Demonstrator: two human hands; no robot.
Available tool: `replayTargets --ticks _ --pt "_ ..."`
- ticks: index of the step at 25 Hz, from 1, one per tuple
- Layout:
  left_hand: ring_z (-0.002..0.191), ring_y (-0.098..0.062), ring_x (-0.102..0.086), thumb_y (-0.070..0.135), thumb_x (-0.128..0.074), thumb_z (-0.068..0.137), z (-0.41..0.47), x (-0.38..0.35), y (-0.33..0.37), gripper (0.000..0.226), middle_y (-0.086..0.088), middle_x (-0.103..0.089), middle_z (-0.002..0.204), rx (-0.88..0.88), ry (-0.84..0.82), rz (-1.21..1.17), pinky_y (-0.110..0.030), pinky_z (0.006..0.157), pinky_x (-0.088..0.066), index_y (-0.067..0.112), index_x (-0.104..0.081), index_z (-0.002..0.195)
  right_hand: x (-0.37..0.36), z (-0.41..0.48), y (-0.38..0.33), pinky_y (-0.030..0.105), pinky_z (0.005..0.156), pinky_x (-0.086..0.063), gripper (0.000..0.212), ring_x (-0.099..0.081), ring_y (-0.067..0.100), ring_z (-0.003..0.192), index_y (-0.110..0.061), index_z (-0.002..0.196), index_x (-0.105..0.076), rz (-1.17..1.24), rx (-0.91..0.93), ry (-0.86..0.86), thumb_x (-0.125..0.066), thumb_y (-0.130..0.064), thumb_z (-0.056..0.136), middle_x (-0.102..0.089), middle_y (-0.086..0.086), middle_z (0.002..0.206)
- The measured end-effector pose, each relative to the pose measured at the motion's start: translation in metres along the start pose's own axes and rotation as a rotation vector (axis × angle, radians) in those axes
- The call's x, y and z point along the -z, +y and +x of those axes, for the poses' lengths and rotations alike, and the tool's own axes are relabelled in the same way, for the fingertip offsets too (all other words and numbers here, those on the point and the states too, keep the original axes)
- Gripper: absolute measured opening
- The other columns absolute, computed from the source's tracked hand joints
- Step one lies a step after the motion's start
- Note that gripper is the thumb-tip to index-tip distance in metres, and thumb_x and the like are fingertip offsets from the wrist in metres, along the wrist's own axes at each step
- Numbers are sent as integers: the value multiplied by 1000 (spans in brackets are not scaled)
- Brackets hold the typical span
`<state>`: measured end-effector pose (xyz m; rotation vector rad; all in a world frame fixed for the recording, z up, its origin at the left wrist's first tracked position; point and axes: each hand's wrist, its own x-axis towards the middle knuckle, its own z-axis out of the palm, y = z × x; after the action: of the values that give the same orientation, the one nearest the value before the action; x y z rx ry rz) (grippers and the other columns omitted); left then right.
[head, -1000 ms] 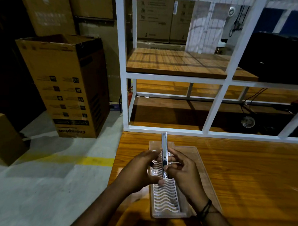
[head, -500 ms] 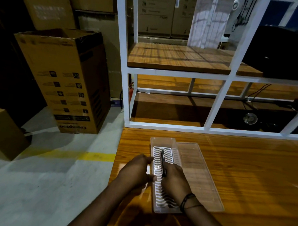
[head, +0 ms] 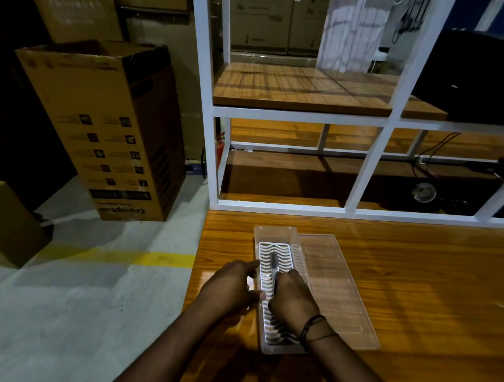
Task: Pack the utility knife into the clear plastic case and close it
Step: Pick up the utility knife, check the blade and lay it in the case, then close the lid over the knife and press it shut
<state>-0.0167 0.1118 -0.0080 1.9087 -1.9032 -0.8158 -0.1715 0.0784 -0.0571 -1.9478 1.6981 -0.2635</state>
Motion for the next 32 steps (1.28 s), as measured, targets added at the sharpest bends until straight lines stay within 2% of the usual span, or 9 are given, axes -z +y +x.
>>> replayTargets --ticks 7,11,15,17,20,24,26,28,32 --pt "101 -14 -70 26 -79 89 -5 5 7 70 7 -68 134 -6 -21 -29 -32 89 -58 32 -48 151 5 -5 -3 37 104 -49 45 -59 34 121 -13 123 -66 -18 2 -11 -72 -32 84 -55 13 133" --pt "101 -17 -70 25 -80 88 -6 6 8 67 5 -72 125 -14 -17 -58 -36 88 -60 28 -52 149 29 -13 -3 30 95 -44 34 -63 34 109 -6 118 -70 38 136 250 -64 -10 85 -67 18 114" --pt "95 -20 -72 14 -81 85 -4 4 6 70 3 -75 120 6 -29 -137 -42 86 -62 26 -54 148 61 -3 29 33 91 -49 37 -65 31 103 -11 120 -70 92 -23 452 -62 -12 84 -68 14 113" --pt "87 -18 -71 9 -79 84 -4 5 6 70 4 -75 116 24 -30 -175 -39 82 -63 25 -54 148 68 5 50 42 100 -49 45 -56 36 119 -15 129 -61 26 -269 339 -65 -26 86 -58 16 132" --pt "78 -18 -74 7 -79 83 -4 3 4 67 6 -75 108 55 -30 -237 -42 76 -65 27 -59 144 71 3 70 54 109 -36 82 -37 42 137 -16 141 -43 -178 -589 95 -71 -57 75 -33 18 153" --pt "59 -15 -71 4 -78 88 -6 1 4 58 1 -74 104 148 -48 -377 -34 61 -64 21 -60 141 67 0 78 51 108 -43 98 -42 40 135 -11 140 -41 -152 -610 69 -83 -57 64 -37 18 148" --pt "59 -16 -72 0 -77 88 -8 1 6 72 -3 -73 106 194 -48 -433 -26 53 -59 16 -48 152 74 -1 77 48 102 -50 89 -53 38 126 -12 134 -50 -72 -575 96 -87 -49 63 -48 17 141" --pt "68 -18 -76 -3 -77 87 -9 1 8 85 -3 -74 106 236 -56 -488 -23 49 -58 14 -35 159 87 1 74 42 91 -57 62 -64 34 113 -10 124 -64 46 -495 72 -86 -32 71 -64 16 129" --pt "72 -19 -76 -2 -74 89 -10 2 11 84 -1 -72 96 246 -72 -526 -29 55 -62 20 -34 160 106 0 51 37 72 -56 28 -70 33 92 -10 108 -74 191 -341 79 -62 -15 83 -75 16 106"
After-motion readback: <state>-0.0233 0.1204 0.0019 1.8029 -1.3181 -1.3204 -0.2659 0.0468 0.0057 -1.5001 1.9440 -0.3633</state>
